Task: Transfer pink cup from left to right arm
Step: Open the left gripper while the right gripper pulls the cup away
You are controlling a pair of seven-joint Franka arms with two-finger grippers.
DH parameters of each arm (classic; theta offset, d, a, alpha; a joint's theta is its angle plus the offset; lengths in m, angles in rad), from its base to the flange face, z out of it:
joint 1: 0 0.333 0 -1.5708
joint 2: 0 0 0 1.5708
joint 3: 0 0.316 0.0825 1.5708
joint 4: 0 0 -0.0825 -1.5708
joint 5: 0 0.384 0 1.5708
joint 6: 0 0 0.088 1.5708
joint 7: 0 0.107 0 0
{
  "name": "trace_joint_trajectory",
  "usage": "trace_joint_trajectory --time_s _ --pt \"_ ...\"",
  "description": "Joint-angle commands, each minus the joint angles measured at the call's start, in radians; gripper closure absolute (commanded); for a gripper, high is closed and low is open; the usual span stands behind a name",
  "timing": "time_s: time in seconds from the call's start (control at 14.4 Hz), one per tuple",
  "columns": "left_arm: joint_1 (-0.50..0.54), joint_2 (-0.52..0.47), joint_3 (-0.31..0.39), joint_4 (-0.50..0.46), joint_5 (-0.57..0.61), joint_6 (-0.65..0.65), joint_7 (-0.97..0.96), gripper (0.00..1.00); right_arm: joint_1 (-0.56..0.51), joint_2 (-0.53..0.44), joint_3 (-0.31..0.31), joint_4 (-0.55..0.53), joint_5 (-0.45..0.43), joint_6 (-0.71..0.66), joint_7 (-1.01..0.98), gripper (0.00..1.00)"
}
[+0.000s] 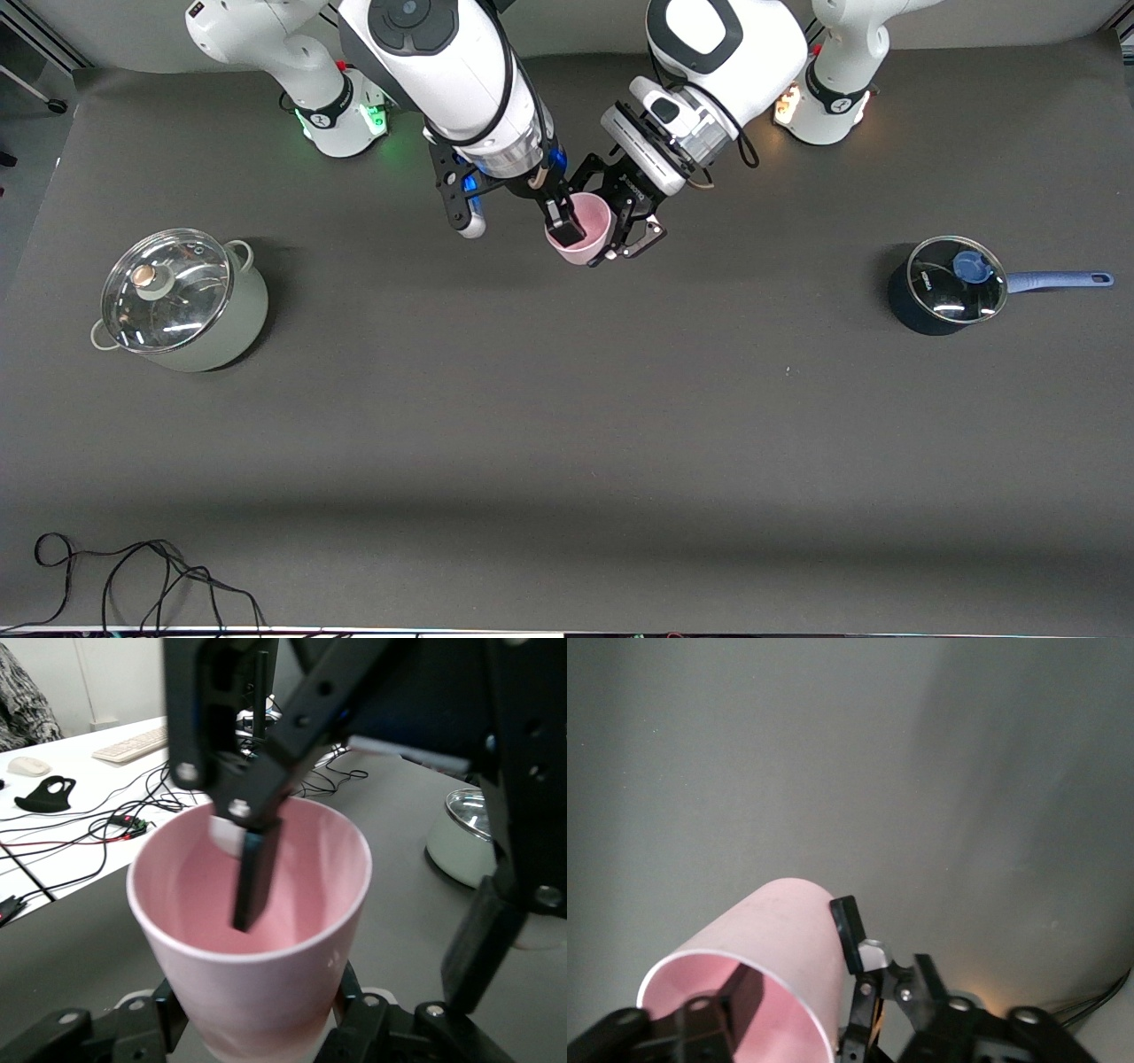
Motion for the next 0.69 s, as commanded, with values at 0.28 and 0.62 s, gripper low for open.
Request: trace_joint_trajectory --time_s 0.28,0.62 --pt "-0.002 -0.020 -0.001 0.005 -0.015 0.004 -0.013 0.76 0.007 -0.004 -0.007 0.014 -0.047 -0.017 -0.003 1.00" --pt "-0.002 -0.020 -0.001 0.005 -0.015 0.004 -0.013 0.73 -0.006 -0.009 -0.010 0.027 -0.038 -0.017 -0.023 1.00"
